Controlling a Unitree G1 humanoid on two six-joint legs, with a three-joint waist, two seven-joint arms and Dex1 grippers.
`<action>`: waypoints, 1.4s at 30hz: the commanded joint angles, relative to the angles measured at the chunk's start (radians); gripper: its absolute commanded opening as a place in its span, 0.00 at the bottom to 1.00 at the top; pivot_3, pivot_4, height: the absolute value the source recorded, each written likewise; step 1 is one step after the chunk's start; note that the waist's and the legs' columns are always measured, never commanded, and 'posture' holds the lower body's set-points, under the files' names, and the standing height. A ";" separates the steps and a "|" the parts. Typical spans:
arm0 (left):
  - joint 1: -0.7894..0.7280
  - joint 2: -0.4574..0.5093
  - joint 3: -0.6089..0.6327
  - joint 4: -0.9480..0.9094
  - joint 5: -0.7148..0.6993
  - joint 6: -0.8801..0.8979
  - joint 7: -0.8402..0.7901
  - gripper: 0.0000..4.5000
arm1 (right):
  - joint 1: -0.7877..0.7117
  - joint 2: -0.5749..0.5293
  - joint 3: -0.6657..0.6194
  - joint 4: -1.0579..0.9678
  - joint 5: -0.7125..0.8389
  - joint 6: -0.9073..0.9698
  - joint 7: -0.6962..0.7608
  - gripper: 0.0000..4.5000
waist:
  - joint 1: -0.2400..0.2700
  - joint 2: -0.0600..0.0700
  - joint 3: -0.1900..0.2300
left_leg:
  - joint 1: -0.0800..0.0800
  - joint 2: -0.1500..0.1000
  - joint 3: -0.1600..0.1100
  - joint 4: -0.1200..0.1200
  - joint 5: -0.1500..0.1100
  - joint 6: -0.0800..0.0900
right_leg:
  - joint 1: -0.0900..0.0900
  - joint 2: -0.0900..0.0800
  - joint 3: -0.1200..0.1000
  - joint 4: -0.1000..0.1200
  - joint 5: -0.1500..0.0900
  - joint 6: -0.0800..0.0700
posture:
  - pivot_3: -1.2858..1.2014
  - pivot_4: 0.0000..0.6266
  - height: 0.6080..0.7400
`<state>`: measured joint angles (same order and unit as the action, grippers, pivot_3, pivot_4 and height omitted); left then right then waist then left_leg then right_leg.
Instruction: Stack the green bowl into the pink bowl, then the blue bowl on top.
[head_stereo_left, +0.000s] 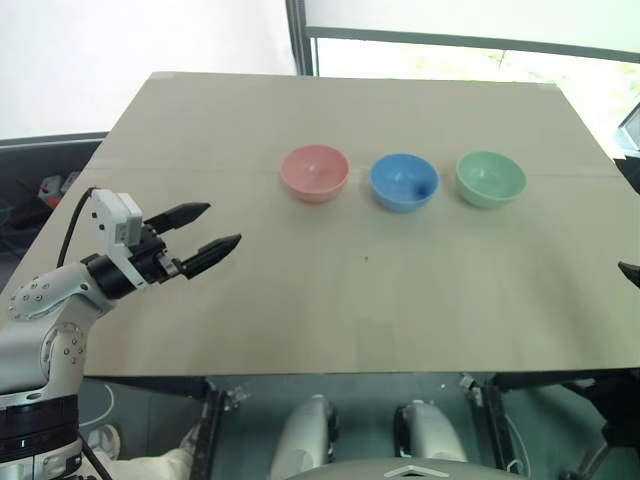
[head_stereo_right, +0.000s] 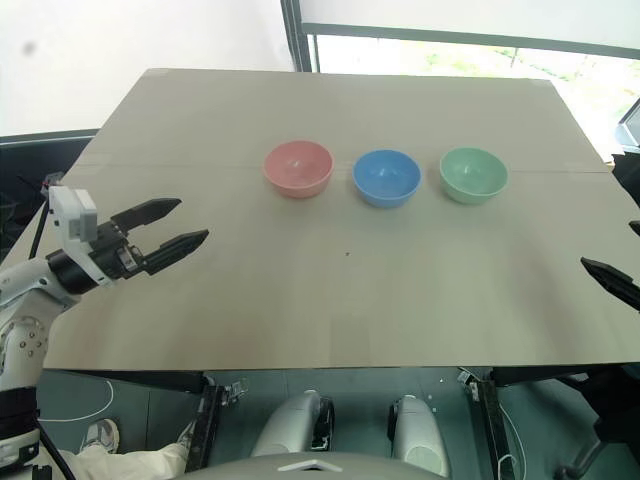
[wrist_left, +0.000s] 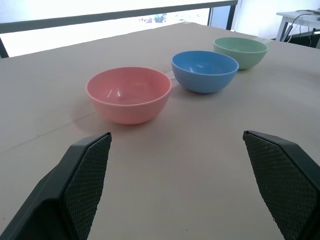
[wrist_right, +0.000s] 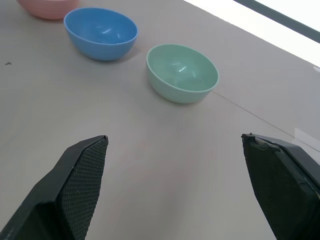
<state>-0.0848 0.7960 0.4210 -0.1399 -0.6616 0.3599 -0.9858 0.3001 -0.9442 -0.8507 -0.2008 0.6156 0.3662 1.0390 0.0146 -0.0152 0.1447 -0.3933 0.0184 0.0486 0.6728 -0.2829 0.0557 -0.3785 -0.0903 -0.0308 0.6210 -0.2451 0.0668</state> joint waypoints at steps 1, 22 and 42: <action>-0.023 -0.005 -0.003 -0.035 -0.009 -0.001 0.007 0.99 | -0.028 -0.003 0.001 -0.036 0.013 0.001 -0.007 1.00 | 0.000 0.000 0.000 | 0.000 0.000 0.000 0.000 0.000 0.000 | 0.000 0.000 0.000 0.000 0.000 0.000 | 0.52 0.24 1.00; -0.424 -0.004 -0.467 -0.006 0.523 -0.029 0.268 0.99 | -0.410 0.197 0.594 -0.158 -0.077 -0.021 -0.143 1.00 | 0.006 -0.003 0.001 | -0.002 -0.002 -0.002 0.002 0.001 -0.001 | -0.001 0.003 -0.001 0.003 0.002 0.003 | 0.52 0.24 1.00; -1.049 -0.228 -0.866 0.910 0.966 -0.488 0.051 0.18 | -0.228 0.210 0.497 -0.292 -0.099 -0.047 -0.224 1.00 | 0.000 -0.004 0.004 | -0.006 -0.008 -0.002 0.002 0.000 0.001 | -0.002 0.003 -0.002 0.003 0.000 0.007 | 0.52 0.24 1.00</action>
<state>-1.0961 0.5684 -0.4532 0.7461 0.2930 -0.0968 -0.9300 0.0664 -0.7371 -0.3064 -0.4483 0.5100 0.3348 0.8314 0.0141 -0.0194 0.1484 -0.3997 0.0109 0.0470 0.6755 -0.2830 0.0566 -0.3808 -0.0876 -0.0332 0.6246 -0.2448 0.0736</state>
